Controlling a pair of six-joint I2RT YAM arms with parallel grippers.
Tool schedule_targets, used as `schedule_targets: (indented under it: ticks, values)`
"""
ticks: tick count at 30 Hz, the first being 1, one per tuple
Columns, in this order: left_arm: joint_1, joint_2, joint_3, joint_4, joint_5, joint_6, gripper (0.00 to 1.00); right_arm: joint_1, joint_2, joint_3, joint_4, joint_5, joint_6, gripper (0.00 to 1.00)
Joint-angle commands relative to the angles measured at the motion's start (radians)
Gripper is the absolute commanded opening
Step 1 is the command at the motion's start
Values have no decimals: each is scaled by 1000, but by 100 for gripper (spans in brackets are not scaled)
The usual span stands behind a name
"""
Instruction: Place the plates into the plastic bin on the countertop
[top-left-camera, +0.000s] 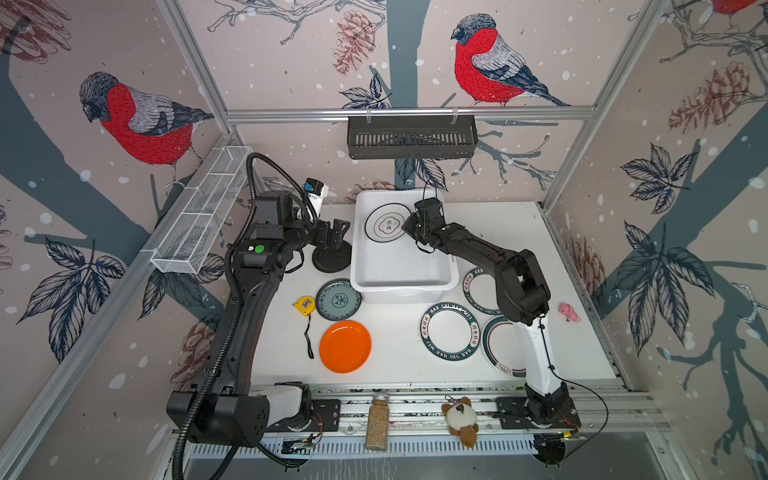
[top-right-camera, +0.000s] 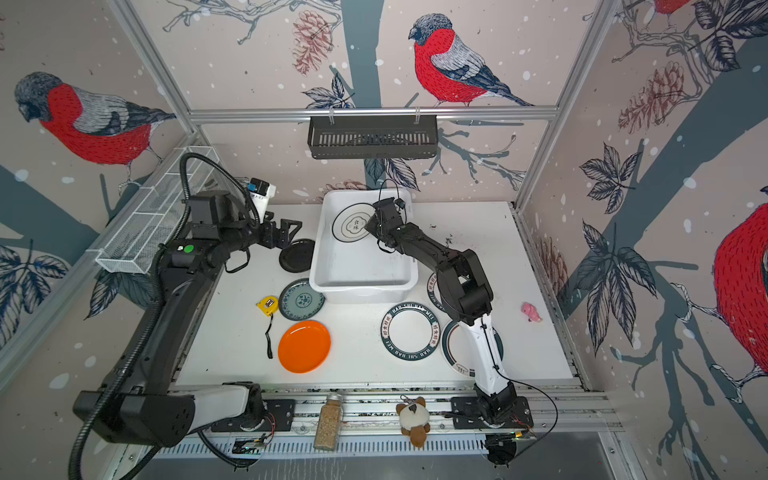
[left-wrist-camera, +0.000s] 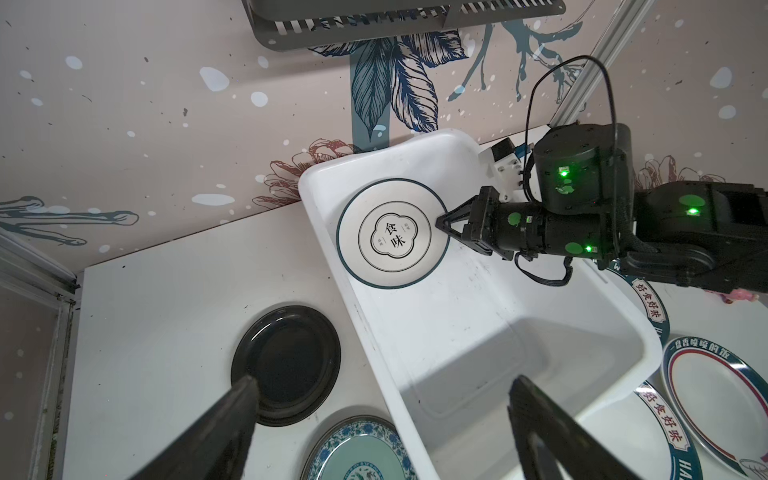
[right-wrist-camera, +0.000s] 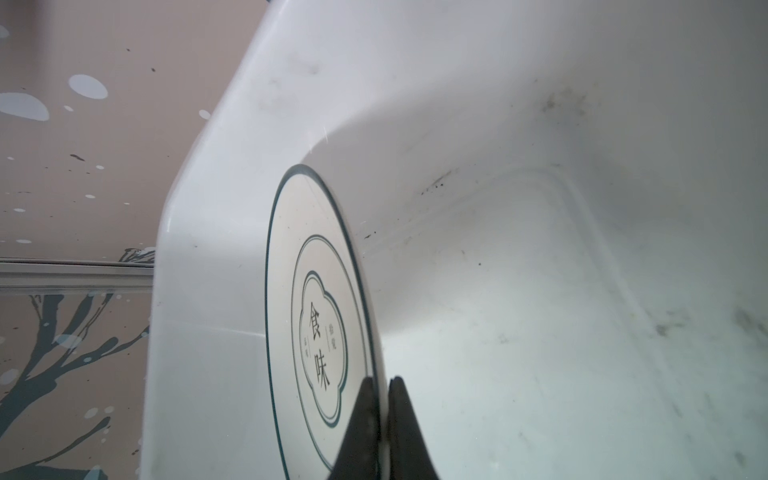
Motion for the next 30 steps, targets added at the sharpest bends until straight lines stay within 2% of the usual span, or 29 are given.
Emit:
schedule_targets:
  ticks: [1,21,30]
  values:
    - [0,1,-4,-7,28,-1,94,0,26,26,-1,12,15,3]
    - [0,9,-3,-21,95,5,94,-12,156,104,2,-40,73,6]
    - [-2,7,-5,-24,103,11,94,-14,166,97,-2,-42,87,10]
